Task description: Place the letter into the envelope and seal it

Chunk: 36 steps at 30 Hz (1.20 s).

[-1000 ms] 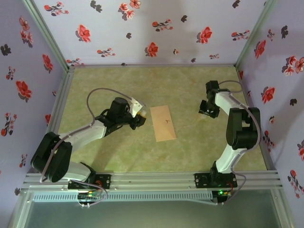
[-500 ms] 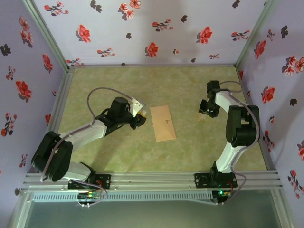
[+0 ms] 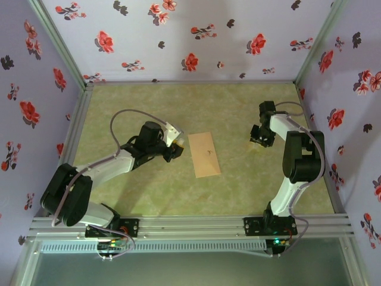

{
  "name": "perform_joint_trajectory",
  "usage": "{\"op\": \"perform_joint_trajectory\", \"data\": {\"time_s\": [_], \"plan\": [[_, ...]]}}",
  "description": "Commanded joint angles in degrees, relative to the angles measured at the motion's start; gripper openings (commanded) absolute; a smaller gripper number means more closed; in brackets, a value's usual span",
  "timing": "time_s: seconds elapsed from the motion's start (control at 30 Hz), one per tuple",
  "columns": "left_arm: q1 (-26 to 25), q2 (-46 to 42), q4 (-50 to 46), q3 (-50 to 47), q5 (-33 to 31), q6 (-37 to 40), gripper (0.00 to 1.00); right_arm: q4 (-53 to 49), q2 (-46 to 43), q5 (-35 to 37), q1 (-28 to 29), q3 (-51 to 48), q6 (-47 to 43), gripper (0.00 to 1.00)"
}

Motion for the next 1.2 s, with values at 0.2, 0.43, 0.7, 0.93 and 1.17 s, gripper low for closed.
{"op": "perform_joint_trajectory", "data": {"time_s": [0.2,0.43,0.7,0.93,1.17], "plan": [[-0.48,0.20,0.58,1.30,1.13,1.28,0.00,-1.34,-1.00,0.00,-0.38,1.76,-1.36,0.24],[-0.55,0.19,0.50,1.28,1.52,1.31,0.00,-2.34,-3.54,-2.33,-0.33,1.76,-1.17,0.23],[-0.55,0.81,-0.79,1.75,3.99,2.74,0.00,-5.87,-9.13,-7.76,0.49,2.15,-1.23,0.23],[-0.55,1.68,-1.94,2.92,7.35,5.36,0.00,-10.31,-15.26,-17.90,4.32,4.05,-2.46,0.24],[-0.55,2.03,-2.09,3.64,11.62,8.01,0.00,-11.49,-19.66,-31.29,8.67,5.97,-0.42,0.25]]}}
